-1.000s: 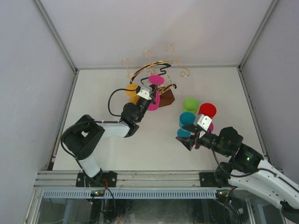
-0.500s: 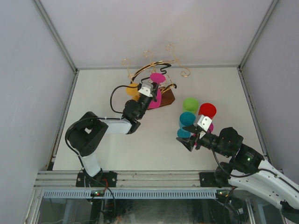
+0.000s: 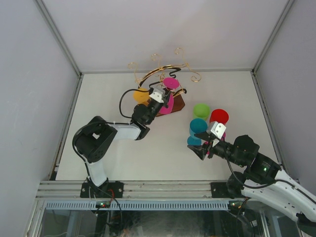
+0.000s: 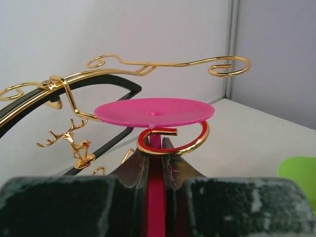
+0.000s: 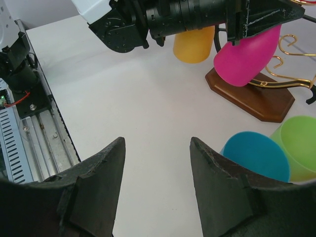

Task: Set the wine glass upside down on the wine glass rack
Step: Turn the wine glass upside down at the wine rack.

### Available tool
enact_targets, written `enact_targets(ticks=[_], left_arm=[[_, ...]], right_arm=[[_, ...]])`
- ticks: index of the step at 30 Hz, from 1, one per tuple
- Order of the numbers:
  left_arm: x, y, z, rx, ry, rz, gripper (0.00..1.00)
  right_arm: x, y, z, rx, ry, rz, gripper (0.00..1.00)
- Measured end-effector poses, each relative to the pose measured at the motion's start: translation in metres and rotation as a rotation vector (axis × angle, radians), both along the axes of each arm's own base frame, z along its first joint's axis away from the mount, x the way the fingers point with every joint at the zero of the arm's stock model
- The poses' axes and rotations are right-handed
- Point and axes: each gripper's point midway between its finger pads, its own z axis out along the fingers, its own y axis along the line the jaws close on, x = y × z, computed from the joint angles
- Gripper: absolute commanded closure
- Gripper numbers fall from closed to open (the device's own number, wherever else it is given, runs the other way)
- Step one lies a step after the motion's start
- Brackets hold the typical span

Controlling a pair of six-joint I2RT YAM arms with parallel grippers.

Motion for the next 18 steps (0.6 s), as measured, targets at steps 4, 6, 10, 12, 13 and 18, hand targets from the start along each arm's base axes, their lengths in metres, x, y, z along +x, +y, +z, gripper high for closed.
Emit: enact_targets(ticks=[4,6,10,12,13,18], left_arm=[[-0.005,-0.006,0.0,0.013,-0.012,-0.044,1.0],[-0.008,-0.01,0.0,0.02,-0.018,-0.069,1.0],[-0.012,-0.015,0.0,0.031,-0.027,-0.105,1.0],[-0.013,-0.017,0.0,0.034,-0.03,-0.116,1.0],[-0.014,-0.017,0.0,0.035,-0.031,-0.122,1.0],[-0.017,-0.021,0.0,0.042,-0.037,-0.146,1.0]], right_arm=[[0.0,-0.001,-0.002,-0.006,0.003,-0.003,0.45],[0.0,-0.001,-0.002,-0.007,0.004,-0.003,0.45],[0.0,-0.001,-0.003,-0.01,0.006,-0.003,0.45],[0.0,-0.001,-0.003,-0.01,0.007,-0.003,0.45],[0.0,-0.001,-0.003,-0.01,0.007,-0.003,0.45],[0.0,-0.001,-0.003,-0.013,0.009,-0.002,0.45]])
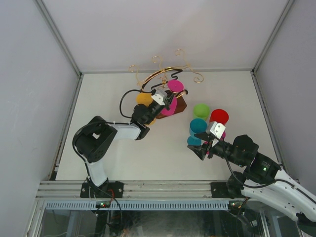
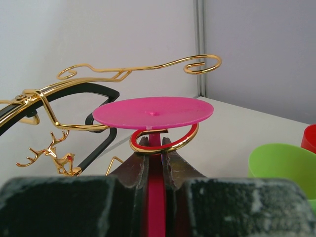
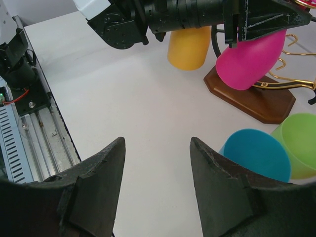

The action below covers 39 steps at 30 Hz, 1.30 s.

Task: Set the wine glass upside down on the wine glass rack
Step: Turn the wine glass upside down at the wine rack.

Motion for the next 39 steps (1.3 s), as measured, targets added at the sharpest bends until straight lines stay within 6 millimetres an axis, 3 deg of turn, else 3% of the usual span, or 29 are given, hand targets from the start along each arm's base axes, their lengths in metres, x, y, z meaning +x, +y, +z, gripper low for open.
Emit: enact_targets(ticks=[8,12,22,28,39], left_arm=[[-0.007,-0.006,0.0,0.014,-0.012,-0.049,0.99],[-0.011,-0.01,-0.001,0.022,-0.02,-0.077,0.9],[-0.019,-0.016,-0.001,0.034,-0.033,-0.129,0.87],[-0.023,-0.019,-0.002,0.038,-0.035,-0.158,0.78],[-0.029,-0.024,-0.003,0.05,-0.041,-0.2,0.82]], right_arm=[[0.0,0.0,0.001,0.0,0.0,0.0,0.45],[0.0,0.0,0.0,-0.002,0.001,-0.001,0.45],[0.0,-0.001,-0.001,-0.004,0.003,-0.001,0.45],[0.0,-0.001,-0.001,-0.005,0.004,0.0,0.45],[-0.002,-0.002,-0.002,-0.008,0.006,0.0,0.44]])
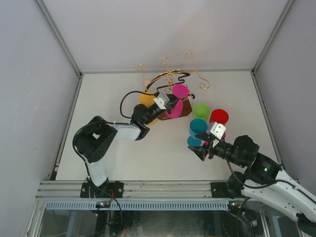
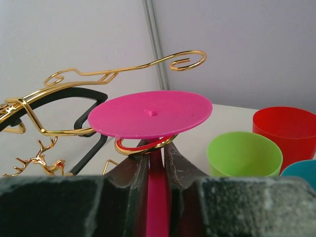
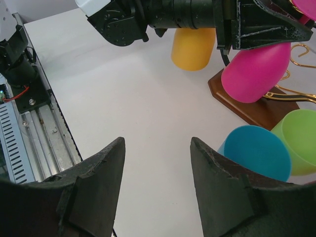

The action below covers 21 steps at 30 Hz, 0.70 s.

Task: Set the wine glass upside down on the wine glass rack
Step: Turn the wine glass upside down at the wine rack.

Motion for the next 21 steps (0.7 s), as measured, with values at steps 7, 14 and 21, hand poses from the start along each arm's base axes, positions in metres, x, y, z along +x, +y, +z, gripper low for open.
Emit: enact_targets(ticks=[7,14,21], left_arm=[[-0.001,0.0,0.0,-0.005,0.008,-0.005,0.85],[-0.003,-0.002,0.0,-0.004,0.01,-0.021,0.85],[-0.013,-0.006,0.0,-0.008,0.018,-0.072,0.79]], right_arm=[[0.0,0.0,0.0,-0.001,0.001,0.0,0.44],[0.0,-0.001,-0.001,-0.005,0.003,-0.003,0.44],[0.0,-0.001,-0.001,-0.005,0.002,-0.002,0.44]])
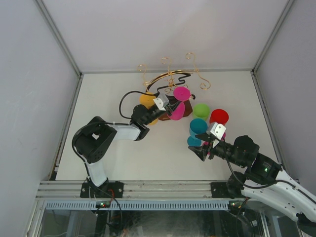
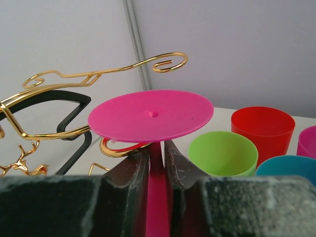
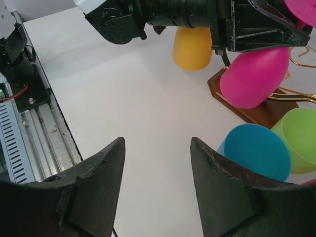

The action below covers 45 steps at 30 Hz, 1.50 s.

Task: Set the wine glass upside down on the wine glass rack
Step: Turn the wine glass upside down at the wine rack.

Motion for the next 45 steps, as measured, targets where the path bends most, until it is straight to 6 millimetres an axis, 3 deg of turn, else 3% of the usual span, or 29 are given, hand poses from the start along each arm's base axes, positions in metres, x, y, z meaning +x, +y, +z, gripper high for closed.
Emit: enact_targets(ticks=[12,18,28,40,45], left_arm=[[-0.006,-0.003,-0.001,-0.025,0.06,-0.046,0.78],[-0.008,-0.004,-0.002,-0.031,0.075,-0.057,0.73],[-0.013,0.0,-0.005,-0.028,0.087,-0.061,0.83],[-0.019,0.002,-0.005,-0.027,0.09,-0.078,0.76],[-0.02,0.002,-0.003,-0.039,0.105,-0.084,0.85]], right_arm=[[-0.002,-0.002,0.003,0.011,-0.011,0.003,0.44],[-0.002,-0.002,0.003,0.011,-0.011,0.003,0.44],[-0.002,-0.001,0.003,0.011,-0.011,0.003,0.44],[-0.002,-0.002,0.003,0.009,-0.009,0.003,0.44],[-0.002,-0.002,0.002,0.006,-0.008,0.0,0.44]])
